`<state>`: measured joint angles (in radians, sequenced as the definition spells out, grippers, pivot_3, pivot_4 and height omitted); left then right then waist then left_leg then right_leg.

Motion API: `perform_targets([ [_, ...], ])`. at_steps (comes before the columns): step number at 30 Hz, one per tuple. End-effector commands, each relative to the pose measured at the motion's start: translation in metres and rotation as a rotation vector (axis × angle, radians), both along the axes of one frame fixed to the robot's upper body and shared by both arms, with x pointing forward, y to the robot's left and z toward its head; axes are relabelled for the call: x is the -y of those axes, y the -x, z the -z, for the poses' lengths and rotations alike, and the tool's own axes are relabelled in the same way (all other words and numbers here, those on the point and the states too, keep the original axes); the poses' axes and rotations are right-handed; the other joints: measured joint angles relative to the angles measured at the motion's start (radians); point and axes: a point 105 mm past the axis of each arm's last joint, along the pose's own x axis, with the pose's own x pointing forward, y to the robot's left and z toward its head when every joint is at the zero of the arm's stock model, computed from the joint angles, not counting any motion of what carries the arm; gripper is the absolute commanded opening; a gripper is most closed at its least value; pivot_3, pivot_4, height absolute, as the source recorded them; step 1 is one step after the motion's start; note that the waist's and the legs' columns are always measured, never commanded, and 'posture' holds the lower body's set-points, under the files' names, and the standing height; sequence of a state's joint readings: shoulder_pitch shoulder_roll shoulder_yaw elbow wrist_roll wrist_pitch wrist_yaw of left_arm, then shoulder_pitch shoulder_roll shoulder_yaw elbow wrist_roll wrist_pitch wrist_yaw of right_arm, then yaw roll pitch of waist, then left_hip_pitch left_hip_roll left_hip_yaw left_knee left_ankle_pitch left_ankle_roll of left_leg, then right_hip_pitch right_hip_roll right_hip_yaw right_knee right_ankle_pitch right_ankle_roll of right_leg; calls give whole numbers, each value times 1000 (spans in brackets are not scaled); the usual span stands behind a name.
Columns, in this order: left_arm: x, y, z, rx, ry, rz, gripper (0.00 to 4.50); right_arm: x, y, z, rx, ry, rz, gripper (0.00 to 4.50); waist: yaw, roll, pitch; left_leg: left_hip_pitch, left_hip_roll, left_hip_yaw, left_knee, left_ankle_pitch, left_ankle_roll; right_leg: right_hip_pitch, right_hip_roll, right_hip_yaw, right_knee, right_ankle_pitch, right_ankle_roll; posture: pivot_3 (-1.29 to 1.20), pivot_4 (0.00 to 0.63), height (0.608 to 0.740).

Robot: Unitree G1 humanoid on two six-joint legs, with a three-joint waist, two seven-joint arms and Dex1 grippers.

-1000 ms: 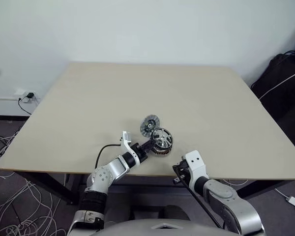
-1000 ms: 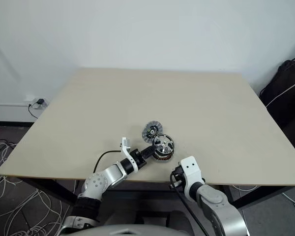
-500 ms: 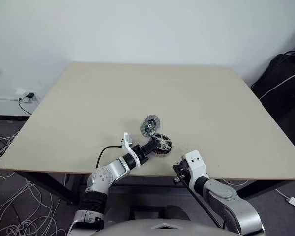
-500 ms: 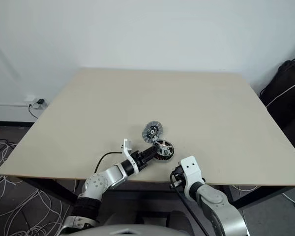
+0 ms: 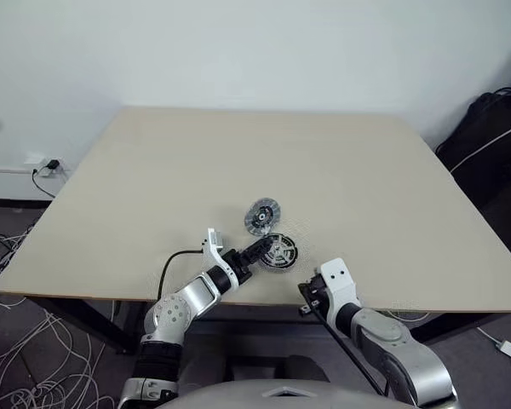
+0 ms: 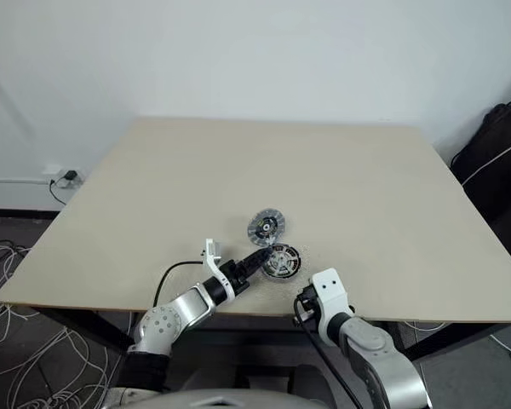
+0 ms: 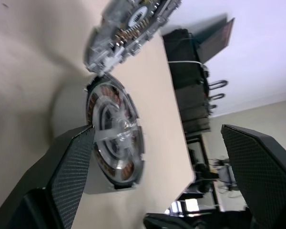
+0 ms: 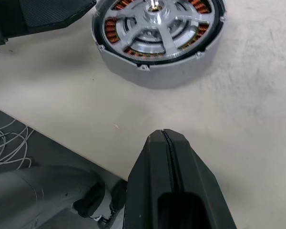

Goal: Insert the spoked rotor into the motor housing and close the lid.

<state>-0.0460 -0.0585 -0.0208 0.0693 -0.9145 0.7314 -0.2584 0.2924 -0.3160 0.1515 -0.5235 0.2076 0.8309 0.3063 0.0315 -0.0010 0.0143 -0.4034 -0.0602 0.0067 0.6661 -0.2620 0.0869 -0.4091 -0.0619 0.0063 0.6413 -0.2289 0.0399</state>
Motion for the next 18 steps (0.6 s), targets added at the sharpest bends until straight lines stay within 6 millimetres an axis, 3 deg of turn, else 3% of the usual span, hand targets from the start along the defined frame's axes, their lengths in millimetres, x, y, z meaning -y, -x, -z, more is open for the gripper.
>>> perform_targets([
  [1,12,-2,-25,114,16,-9,4471,-4,-8,-15,68,-17,-16,0,0,0,0,0,0,0,0,0,0,0,0,0,0,0,0,0,0,740],
  [6,-10,-5,-33,353,-200,-102,4471,-2,-15,-21,113,-11,5,0,-1,1,0,0,0,0,0,0,0,0,0,0,0,0,-1,0,0,740],
  [9,-23,-4,-29,498,-407,-169,4302,1,-31,-33,199,-24,57,0,-3,3,0,0,0,0,-2,0,0,0,-1,0,0,0,-1,0,0,740],
  [12,-24,-1,-26,577,-486,-173,3563,-2,-40,-36,229,-16,50,0,-2,3,1,0,0,1,-2,0,0,0,-1,0,0,-1,-1,0,0,740],
  [15,-29,1,-18,668,-632,-190,2563,-11,-52,-36,256,5,17,0,1,4,1,0,0,1,-2,0,0,0,-1,0,-1,0,-1,0,0,740],
  [18,-25,8,-9,712,-659,-146,1490,-19,-62,-37,279,7,-6,0,2,4,1,0,0,1,-3,0,0,-1,-1,0,-2,0,-1,0,0,740],
])
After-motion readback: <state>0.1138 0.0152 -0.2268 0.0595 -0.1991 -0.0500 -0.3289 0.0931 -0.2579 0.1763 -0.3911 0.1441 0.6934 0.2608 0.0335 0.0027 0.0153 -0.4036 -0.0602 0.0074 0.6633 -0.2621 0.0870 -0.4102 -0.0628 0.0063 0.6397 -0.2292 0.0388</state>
